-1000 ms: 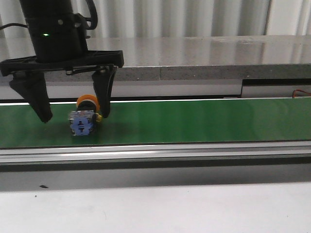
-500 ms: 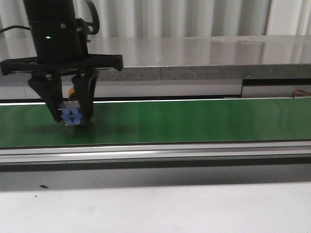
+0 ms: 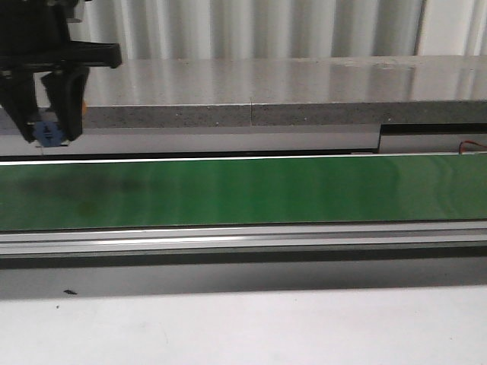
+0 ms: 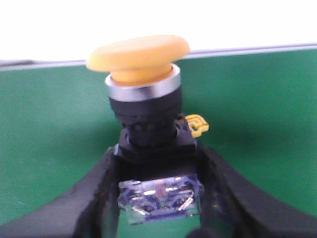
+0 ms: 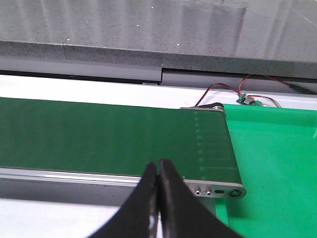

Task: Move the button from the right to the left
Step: 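Close the left gripper on the button and lift it off the belt, then carry the button over the blue tray and release it with the left gripper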

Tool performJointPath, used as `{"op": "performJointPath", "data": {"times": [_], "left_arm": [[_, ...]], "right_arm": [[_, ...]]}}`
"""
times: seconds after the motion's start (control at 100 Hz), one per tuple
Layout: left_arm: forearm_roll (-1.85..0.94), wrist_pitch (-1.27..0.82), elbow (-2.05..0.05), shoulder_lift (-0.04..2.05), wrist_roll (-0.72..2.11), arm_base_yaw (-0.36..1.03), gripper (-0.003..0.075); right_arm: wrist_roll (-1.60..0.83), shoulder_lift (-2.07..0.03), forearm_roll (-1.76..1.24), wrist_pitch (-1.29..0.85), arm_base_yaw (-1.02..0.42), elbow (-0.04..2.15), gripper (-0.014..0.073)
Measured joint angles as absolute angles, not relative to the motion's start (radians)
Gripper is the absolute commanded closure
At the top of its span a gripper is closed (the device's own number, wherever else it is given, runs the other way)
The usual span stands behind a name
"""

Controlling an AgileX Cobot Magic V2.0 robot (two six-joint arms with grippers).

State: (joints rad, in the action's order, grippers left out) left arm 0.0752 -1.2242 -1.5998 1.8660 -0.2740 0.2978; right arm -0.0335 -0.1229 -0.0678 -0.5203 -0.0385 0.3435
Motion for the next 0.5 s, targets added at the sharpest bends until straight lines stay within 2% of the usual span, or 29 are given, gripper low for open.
{"op": "performJointPath", "data": {"times": [0.5], "left_arm": [[0.076,-1.228,-1.600,1.829,0.118,-0.086,0.0720]], "right_arm": [[-0.034,-0.123,-0.068,-0.520,-0.039,0.343,0.0662]]}}
